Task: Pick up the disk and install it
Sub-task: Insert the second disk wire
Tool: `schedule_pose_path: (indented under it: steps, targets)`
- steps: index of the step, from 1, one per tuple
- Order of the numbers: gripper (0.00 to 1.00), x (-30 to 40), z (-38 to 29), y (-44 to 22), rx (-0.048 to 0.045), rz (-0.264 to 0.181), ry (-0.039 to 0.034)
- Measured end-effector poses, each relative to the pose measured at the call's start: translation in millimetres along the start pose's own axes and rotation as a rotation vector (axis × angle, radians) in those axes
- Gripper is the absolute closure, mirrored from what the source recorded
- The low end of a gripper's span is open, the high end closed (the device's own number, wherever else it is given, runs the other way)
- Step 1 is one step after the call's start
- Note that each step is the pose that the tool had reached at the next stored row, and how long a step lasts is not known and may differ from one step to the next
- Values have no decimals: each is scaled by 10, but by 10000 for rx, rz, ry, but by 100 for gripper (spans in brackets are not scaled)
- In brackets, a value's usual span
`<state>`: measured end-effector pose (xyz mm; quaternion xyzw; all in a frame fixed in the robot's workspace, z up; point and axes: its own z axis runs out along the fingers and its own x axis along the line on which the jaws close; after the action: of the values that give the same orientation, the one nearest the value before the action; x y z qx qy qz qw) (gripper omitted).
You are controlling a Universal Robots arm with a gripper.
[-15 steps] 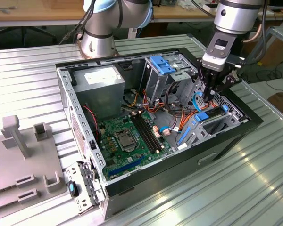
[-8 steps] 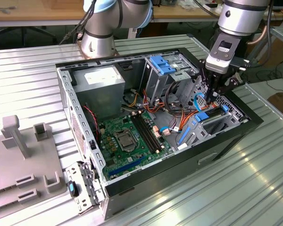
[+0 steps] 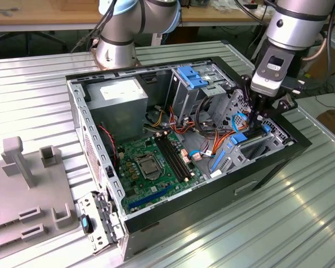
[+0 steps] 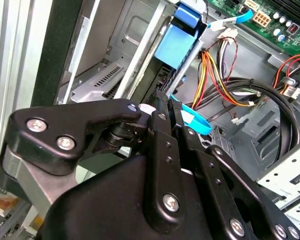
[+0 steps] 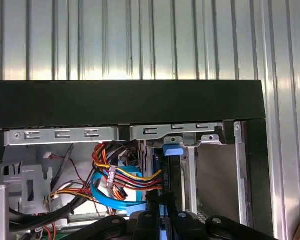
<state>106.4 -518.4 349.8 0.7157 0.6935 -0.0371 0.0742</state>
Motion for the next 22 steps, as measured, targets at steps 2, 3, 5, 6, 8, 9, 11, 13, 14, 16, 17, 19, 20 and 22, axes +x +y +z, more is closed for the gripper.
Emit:
schedule_pose_path:
  steps: [2,3,5,6,8,9,11,13,14,16,17,19,20,22]
  targets:
    - [84,-30,5,0,-31,-7,56]
    - [84,-38,6,-3,-53,-11,75]
    - [84,-47,7,-14,-128,-50,177]
    - [84,-48,9,-19,-144,-70,226]
    - [84,-55,13,-19,-146,-82,247]
    - [84,-64,16,-19,-151,-84,249]
    - [84,-82,22,-20,-156,-86,251]
    - [84,-83,28,-22,-157,-87,256]
    - [84,-82,37,-25,-157,-89,264]
    - [84,-81,48,-28,-164,-91,272]
    - [84,-82,49,-30,-185,-89,272]
    - [84,-89,55,-38,-242,-90,305]
    - [84,-93,56,-42,-250,-97,322]
    - [84,-97,58,-49,-258,-115,350]
